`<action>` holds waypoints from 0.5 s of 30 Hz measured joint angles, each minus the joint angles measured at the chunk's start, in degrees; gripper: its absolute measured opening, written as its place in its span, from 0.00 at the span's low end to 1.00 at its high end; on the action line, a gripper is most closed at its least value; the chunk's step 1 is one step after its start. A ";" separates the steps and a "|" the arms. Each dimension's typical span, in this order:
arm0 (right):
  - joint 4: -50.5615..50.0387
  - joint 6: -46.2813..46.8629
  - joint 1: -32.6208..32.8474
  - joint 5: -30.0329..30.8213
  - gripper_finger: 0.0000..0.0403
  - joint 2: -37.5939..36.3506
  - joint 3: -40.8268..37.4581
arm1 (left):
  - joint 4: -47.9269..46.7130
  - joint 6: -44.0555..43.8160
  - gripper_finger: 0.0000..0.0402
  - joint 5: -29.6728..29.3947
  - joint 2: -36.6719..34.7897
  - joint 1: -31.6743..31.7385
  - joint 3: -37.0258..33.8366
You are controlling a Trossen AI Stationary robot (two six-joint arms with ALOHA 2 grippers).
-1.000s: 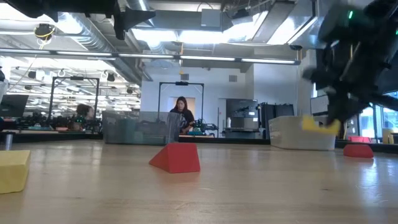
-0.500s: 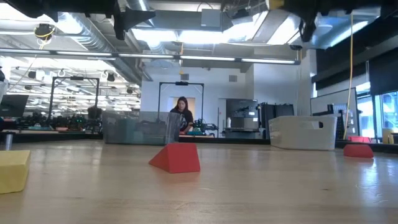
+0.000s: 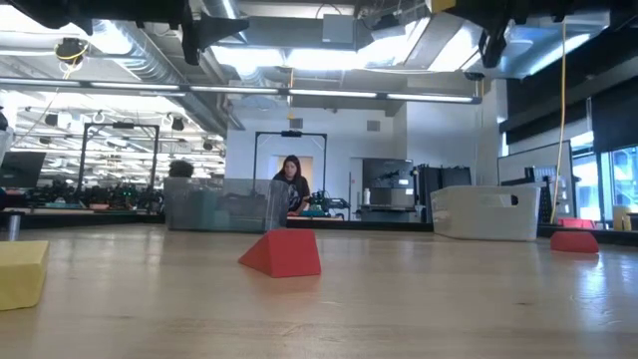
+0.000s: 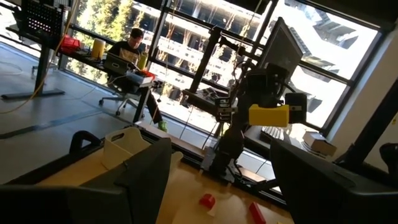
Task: Sort & place blocks by color
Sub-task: Put the top yellow block into the gray bin
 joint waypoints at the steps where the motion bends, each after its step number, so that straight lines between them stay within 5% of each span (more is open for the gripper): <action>1: 0.08 1.16 -0.24 1.22 0.08 0.01 0.00 | 0.00 0.02 0.66 -0.11 0.00 0.01 0.00; 6: -10.32 2.00 -5.65 9.47 0.08 -0.01 5.77 | 0.00 -0.02 0.66 -0.30 0.00 0.01 0.00; 15: -60.10 0.44 -31.78 9.80 0.08 8.85 27.53 | 0.02 -0.09 0.66 -0.34 0.00 -0.01 0.00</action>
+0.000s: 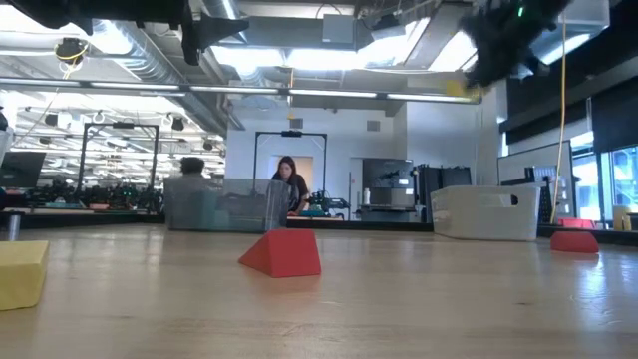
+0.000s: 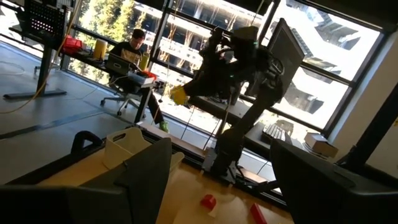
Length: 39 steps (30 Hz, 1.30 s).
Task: Sort & place blocks by color
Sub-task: Put the top yellow block into the gray bin
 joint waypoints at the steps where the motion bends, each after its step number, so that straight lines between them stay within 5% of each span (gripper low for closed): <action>1: -3.74 -1.76 -2.97 -1.05 0.08 1.90 1.18 | 0.00 0.00 0.66 0.01 0.00 0.00 0.00; 8: -11.13 -19.02 -16.14 -9.60 0.08 17.24 1.70 | 0.00 -0.02 0.66 0.02 0.00 0.00 0.00; 19: -4.25 -44.49 -19.46 -13.43 0.09 37.07 1.70 | 0.00 -0.02 0.66 0.02 0.00 0.00 0.00; 35: -0.27 -46.83 -19.44 -15.07 0.11 43.84 1.72 | 0.00 0.00 0.66 0.02 0.00 0.01 0.00; 39: -1.87 -46.27 -19.44 -15.09 0.19 43.78 1.72 | 0.00 0.00 0.66 0.02 0.00 0.02 0.00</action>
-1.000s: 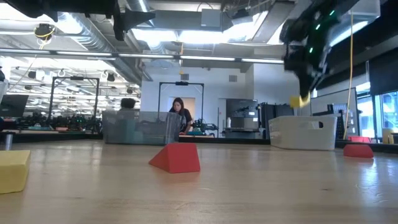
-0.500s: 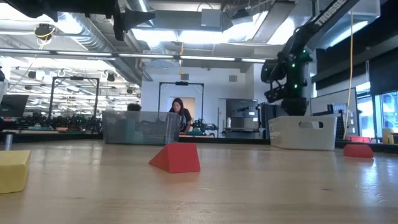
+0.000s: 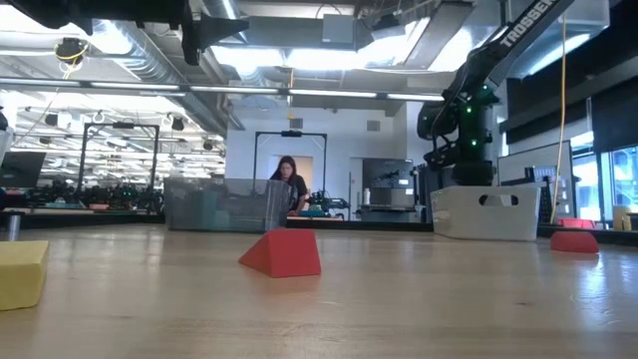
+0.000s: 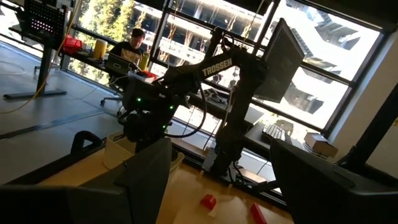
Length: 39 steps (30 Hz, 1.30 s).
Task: Sort & place blocks by color
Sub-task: Put the top yellow block into the gray bin, then put the right yellow block into the gray bin
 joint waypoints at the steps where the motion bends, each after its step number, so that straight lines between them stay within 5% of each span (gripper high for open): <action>1: -0.31 0.00 0.00 0.02 0.24 0.00 0.00 | 0.00 0.00 0.66 0.00 0.00 -0.01 0.00; 9: -2.69 -0.04 0.00 0.96 0.63 -1.50 1.53 | 0.00 0.00 0.66 0.00 0.00 -0.02 0.00; 14: -4.87 1.96 0.00 0.04 0.78 -5.90 4.71 | 0.00 0.00 0.66 0.02 0.00 -0.02 0.00; 24: 6.29 25.06 4.55 -29.23 0.80 -32.00 -5.46 | 0.00 0.13 0.66 0.04 0.00 -0.01 0.02; 33: 38.43 50.03 21.24 -29.44 0.80 -54.64 -21.90 | -0.02 -3.22 0.66 3.23 0.00 -0.02 0.02; 39: 50.33 41.76 29.63 -23.06 0.80 -57.21 -24.75 | -0.02 -2.31 0.66 3.12 0.02 -0.02 0.02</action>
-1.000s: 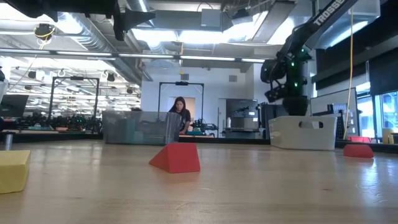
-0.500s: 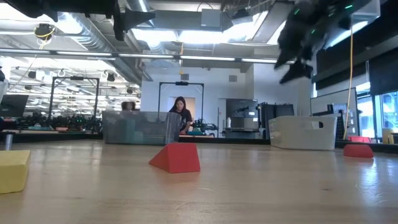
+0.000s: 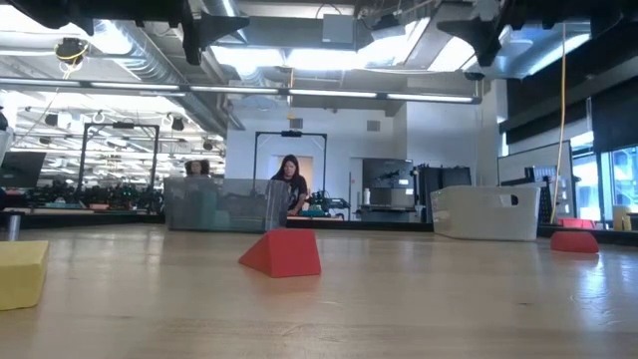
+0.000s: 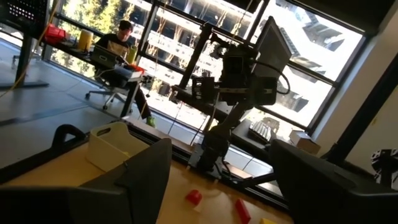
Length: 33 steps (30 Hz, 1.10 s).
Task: Sort & place blocks by color
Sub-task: Put the right yellow block into the gray bin
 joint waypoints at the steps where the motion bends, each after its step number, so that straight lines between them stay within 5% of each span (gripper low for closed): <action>1: 0.22 -1.73 0.74 0.76 0.80 0.05 -0.01 | -0.02 0.44 0.66 -0.04 0.00 0.00 0.00; 26: 0.30 -3.48 1.91 2.19 0.80 0.05 -0.01 | -0.04 1.43 0.66 -1.65 0.00 0.00 0.00; 33: -1.62 12.09 1.91 -0.12 0.80 0.89 0.43 | -0.04 1.41 0.66 -1.63 0.00 0.00 0.00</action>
